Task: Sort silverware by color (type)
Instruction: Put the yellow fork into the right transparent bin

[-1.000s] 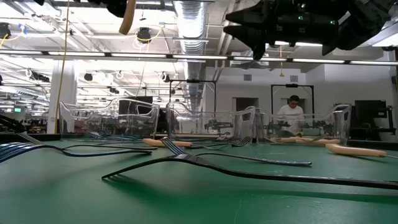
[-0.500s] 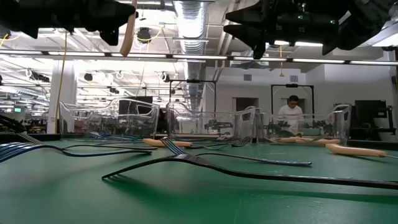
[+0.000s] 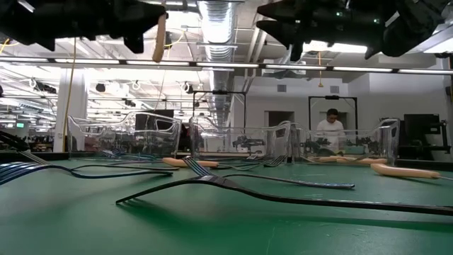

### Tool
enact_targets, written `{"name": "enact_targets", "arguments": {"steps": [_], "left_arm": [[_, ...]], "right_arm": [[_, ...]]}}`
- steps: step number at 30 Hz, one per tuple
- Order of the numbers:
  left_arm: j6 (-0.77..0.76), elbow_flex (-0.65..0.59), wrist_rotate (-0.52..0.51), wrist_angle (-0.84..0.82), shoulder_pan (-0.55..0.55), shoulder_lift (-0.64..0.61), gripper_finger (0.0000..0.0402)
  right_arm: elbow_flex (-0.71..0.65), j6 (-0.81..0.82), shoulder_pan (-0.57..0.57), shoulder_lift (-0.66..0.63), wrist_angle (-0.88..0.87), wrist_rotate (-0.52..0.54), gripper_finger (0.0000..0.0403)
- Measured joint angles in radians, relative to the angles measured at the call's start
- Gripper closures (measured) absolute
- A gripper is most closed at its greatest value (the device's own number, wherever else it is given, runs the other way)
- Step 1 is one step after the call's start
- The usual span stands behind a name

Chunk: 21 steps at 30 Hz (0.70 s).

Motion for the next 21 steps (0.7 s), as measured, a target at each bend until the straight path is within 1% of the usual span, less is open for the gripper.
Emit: {"name": "enact_targets", "arguments": {"steps": [2,5,10,12,15,21], "left_arm": [[0.000,0.000,0.007,0.029,0.000,0.041,0.0376],[0.002,0.000,0.008,0.105,0.000,0.092,0.0376],[0.002,0.000,0.037,0.208,0.002,0.156,0.0376],[-0.001,0.000,0.041,0.199,0.002,0.161,0.0376],[-0.007,0.000,0.040,0.202,0.002,0.177,0.0376],[0.000,0.000,0.037,0.192,0.003,0.180,0.0376]], "right_arm": [[0.012,-0.001,0.002,0.007,-0.012,0.008,0.0223],[0.036,0.000,0.009,0.068,0.012,0.008,0.0223],[0.111,0.003,0.009,0.215,0.057,0.006,0.0223],[0.149,0.003,0.014,0.277,0.081,0.007,0.0223],[0.209,0.002,0.014,0.334,0.087,0.000,0.0223],[0.291,0.001,0.013,0.406,0.084,-0.071,0.0223]]}}
